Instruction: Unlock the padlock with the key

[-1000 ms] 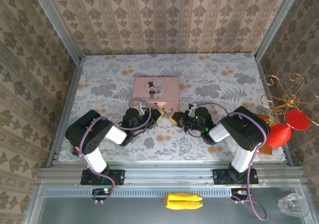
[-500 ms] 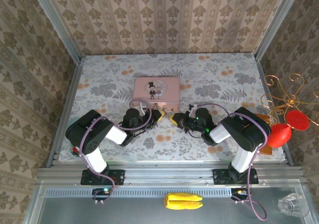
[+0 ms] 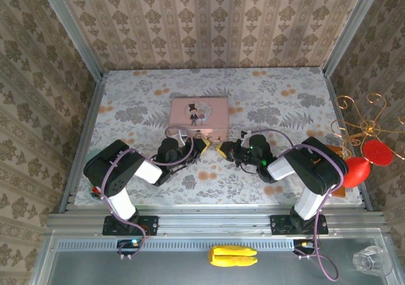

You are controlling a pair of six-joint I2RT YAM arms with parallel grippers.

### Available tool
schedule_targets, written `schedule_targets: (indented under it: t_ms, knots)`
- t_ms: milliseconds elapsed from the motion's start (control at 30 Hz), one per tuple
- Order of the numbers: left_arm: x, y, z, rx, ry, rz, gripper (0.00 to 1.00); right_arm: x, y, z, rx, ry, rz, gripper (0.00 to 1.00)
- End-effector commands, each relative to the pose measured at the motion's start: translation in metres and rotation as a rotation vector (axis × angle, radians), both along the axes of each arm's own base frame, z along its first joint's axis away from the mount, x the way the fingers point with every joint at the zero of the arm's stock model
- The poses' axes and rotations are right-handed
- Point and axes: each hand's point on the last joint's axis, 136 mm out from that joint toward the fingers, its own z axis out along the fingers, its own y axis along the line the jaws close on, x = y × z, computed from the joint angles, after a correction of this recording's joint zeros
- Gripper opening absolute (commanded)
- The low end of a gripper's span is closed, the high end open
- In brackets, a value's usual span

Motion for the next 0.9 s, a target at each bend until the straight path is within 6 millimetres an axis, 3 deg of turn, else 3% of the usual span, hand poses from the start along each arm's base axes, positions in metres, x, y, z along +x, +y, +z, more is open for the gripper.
schedule_targets:
  t_ms: [0, 267, 467, 867]
  knots:
    - [-0.025, -0.030, 0.042, -0.105, -0.128, -0.167, 0.00, 0.015, 0.005, 0.026, 0.043, -0.096, 0.010, 0.00]
    - [-0.021, -0.029, 0.042, -0.104, -0.127, -0.150, 0.00, 0.014, 0.003, 0.024, 0.024, -0.099, 0.008, 0.00]
    - [-0.019, -0.033, 0.044, -0.110, -0.129, -0.159, 0.00, 0.008, 0.021, 0.029, 0.034, -0.112, 0.052, 0.00]
    - [-0.015, -0.030, 0.041, -0.103, -0.122, -0.142, 0.00, -0.003, 0.035, 0.037, 0.067, -0.127, 0.103, 0.00]
